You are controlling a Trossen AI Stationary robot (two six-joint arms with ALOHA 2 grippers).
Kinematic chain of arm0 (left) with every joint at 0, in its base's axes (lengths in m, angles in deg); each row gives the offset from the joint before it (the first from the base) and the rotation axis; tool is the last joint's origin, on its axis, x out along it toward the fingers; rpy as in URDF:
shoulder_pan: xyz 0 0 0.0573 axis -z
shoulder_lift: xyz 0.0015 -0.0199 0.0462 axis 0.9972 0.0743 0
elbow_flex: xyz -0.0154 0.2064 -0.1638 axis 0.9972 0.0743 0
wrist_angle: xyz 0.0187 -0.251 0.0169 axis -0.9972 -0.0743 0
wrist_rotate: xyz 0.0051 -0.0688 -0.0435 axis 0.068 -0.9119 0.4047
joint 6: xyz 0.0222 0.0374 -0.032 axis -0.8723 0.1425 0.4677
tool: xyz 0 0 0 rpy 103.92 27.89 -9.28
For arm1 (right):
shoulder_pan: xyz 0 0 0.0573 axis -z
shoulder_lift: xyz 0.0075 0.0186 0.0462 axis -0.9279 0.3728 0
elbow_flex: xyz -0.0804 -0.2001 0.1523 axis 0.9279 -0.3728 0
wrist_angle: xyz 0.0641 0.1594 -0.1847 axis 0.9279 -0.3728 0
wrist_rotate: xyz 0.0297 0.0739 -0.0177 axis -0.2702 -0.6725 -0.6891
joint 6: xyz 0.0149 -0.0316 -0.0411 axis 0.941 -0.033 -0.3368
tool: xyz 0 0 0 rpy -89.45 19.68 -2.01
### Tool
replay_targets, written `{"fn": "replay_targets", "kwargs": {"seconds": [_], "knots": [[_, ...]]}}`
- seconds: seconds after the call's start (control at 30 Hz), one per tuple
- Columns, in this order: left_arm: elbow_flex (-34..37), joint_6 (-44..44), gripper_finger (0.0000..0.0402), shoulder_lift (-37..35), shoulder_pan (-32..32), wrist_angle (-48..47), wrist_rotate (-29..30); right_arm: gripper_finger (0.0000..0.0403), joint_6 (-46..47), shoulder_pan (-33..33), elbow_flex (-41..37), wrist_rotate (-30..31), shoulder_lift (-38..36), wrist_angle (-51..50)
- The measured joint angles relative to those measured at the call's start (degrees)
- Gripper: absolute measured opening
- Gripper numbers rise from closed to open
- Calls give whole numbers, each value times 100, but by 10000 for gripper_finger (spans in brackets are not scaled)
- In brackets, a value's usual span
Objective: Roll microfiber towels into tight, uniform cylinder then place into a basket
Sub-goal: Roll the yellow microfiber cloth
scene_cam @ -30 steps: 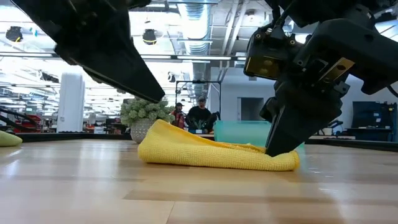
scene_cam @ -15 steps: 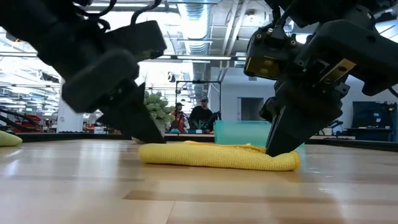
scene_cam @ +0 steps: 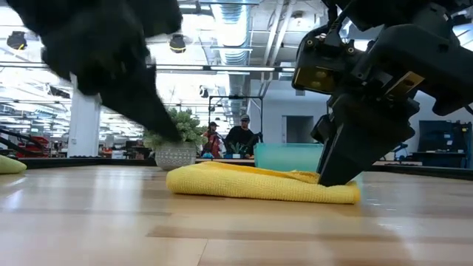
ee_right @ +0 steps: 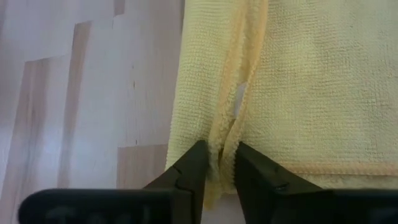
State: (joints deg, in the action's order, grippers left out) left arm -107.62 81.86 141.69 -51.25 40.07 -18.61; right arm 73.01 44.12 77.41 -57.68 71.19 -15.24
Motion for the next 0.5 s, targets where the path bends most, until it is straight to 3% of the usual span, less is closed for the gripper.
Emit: {"fn": "replay_targets", "kwargs": {"seconds": [0.13, 0.3, 0.5], "knots": [[-23, -446, 0, -66, 148, 542, -38, 107, -24, 14, -3, 242, 2, 10], [-34, -972, 0, 422, -56, 1211, -104, 103, -102, 7, -7, 301, 4, 62], [-28, -823, 0, 835, -447, 1051, -196, 102, -235, 7, -9, 299, -23, 87]]}}
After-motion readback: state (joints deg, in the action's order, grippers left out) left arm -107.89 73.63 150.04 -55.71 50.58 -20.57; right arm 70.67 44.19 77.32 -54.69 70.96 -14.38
